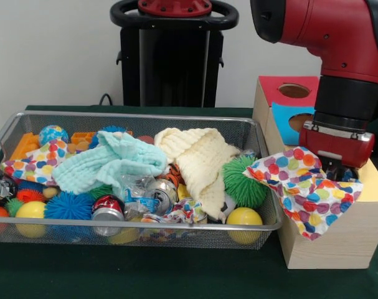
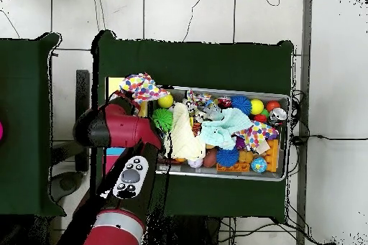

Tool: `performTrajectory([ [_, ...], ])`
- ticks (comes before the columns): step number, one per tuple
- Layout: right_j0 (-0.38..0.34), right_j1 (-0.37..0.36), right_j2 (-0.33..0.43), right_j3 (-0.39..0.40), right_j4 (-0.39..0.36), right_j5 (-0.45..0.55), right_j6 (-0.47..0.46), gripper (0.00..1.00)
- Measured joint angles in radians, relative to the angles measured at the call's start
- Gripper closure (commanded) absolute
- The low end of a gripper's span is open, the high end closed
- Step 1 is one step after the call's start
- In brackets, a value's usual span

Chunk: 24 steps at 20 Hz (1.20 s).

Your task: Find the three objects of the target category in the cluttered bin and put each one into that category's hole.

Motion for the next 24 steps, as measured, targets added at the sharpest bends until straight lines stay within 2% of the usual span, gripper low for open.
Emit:
performTrajectory([
  [1, -0.002, -0.001, 0.002, 0.001, -0.002, 0.000, 0.000, 0.00],
  [2, -0.008, -0.005, 0.011, 0.003, -0.009, 0.000, 0.000, 1.00],
  [24, -0.045, -0.031, 0.058, 0.020, -0.059, -0.001, 0.000, 1.00],
])
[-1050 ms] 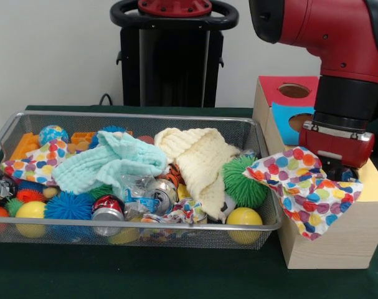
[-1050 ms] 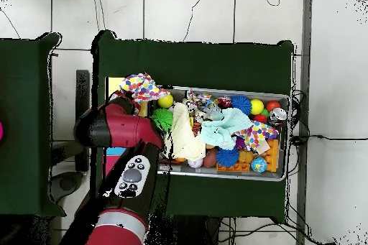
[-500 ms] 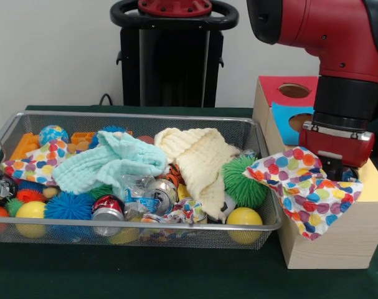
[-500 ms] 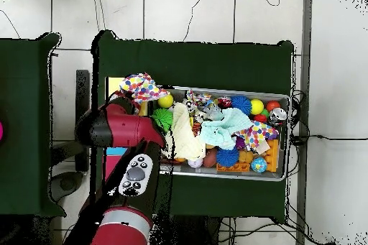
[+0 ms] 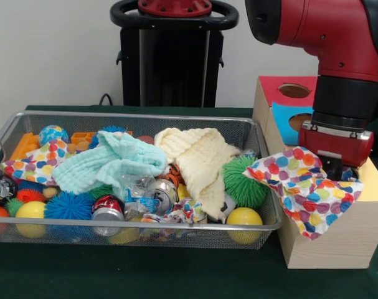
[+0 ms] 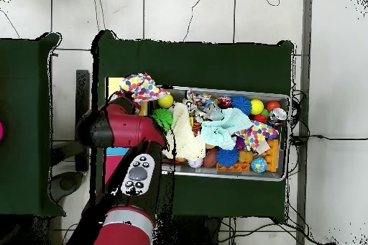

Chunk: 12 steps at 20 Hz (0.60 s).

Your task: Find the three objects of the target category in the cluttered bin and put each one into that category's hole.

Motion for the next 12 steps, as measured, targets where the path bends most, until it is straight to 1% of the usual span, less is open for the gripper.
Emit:
performTrajectory([
  [12, -0.042, -0.032, 0.053, 0.038, 0.000, -0.004, 0.000, 1.00],
])
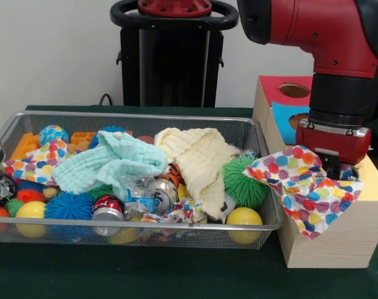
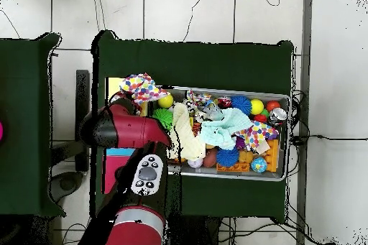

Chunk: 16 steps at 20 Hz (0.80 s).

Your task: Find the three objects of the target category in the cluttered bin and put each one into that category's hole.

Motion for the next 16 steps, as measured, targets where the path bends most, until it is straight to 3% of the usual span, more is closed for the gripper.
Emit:
performTrajectory([
  [16, -0.035, -0.059, 0.048, 0.061, -0.018, -0.001, 0.000, 1.00],
])
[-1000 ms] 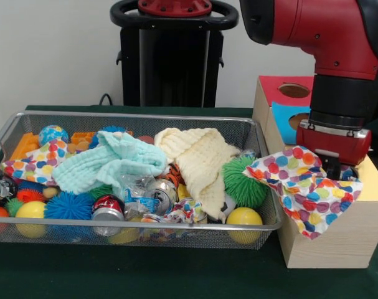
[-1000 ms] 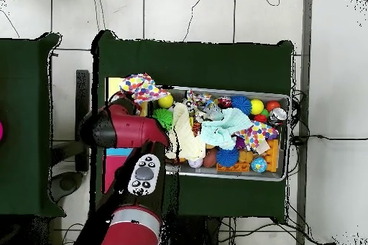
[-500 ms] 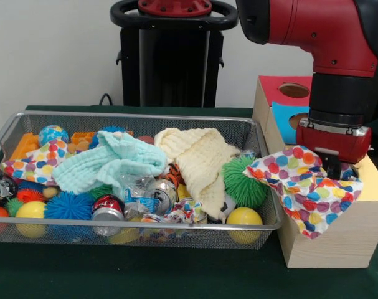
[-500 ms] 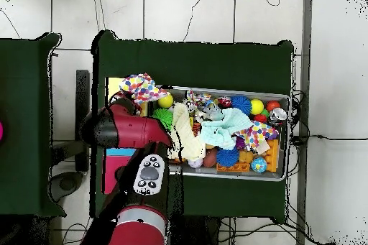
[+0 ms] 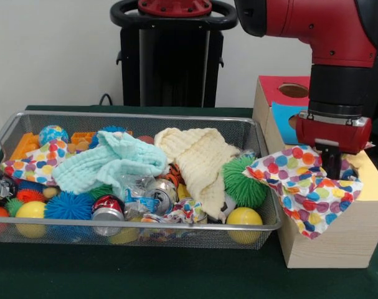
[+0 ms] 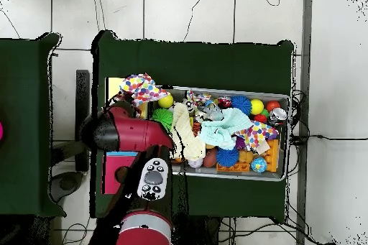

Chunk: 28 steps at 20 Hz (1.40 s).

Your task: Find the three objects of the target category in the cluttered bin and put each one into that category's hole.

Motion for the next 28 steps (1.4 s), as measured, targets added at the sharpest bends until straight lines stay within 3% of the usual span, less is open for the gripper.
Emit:
performTrajectory([
  [13, -0.020, -0.110, 0.028, 0.091, -0.035, 0.003, 0.000, 1.00],
  [28, -0.018, -0.191, 0.027, 0.196, -0.075, 0.161, 0.000, 1.00],
])
